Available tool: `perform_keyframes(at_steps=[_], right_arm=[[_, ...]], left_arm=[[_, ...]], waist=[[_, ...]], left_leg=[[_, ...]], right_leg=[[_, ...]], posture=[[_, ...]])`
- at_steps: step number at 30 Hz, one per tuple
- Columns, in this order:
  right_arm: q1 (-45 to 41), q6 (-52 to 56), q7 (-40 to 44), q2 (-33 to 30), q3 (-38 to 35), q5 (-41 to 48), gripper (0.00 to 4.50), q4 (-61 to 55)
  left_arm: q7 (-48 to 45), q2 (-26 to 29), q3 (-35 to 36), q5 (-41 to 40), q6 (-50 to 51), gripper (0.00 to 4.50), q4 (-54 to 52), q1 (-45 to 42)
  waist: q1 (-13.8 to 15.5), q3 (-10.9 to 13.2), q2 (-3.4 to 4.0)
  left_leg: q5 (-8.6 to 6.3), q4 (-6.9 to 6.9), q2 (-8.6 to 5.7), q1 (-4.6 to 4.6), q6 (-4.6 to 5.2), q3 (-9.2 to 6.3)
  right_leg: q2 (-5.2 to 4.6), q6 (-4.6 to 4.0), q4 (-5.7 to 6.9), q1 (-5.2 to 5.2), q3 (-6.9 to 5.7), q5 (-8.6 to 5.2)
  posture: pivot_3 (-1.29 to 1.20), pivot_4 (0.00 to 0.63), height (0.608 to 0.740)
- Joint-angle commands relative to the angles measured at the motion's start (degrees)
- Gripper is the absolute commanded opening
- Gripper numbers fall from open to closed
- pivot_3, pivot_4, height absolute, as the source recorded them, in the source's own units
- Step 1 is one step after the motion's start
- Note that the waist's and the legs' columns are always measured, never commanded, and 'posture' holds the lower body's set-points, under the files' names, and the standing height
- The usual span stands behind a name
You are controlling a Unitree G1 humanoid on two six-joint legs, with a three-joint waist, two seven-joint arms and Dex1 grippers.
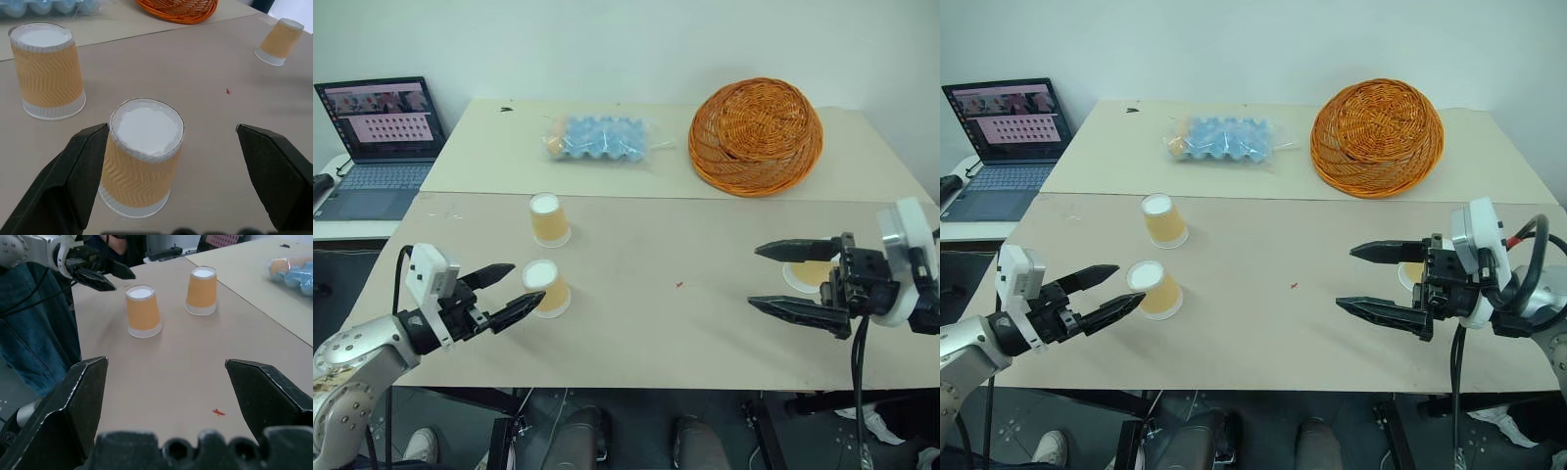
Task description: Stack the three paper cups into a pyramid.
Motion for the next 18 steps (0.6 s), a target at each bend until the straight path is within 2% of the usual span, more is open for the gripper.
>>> perform_keyframes(at_steps=[1, 18], right_arm=[[-1.1, 0.1, 0.0, 0.0, -1.6, 1.1, 4.5, -0.6], [-0.7, 2.8, -4.1, -0.5, -4.9, 4.7, 4.5, -4.1]], left_arm=[[0.3, -0.2, 0.2, 1.4, -2.3, 4.43, -1.8, -0.1], [-1.2, -2.9, -10.6, 12.1, -9.4, 4.43, 8.1, -7.3]], waist=[[0.0, 0.0, 0.0], [0.0, 0.0, -0.01]], left_leg=[[-0.01, 0.0, -0.02, 0.0, 0.01, 0.0], [-0.03, 0.0, -0.07, -0.01, 0.07, 0.0]], right_leg=[[-0.01, -0.06, 0.0, 0.0, 0.0, -0.03], [-0.01, 0.24, -0.03, 0.01, -0.01, 0.14]], posture=[[0.0, 0.15, 0.726], [0.0, 0.15, 0.726]])
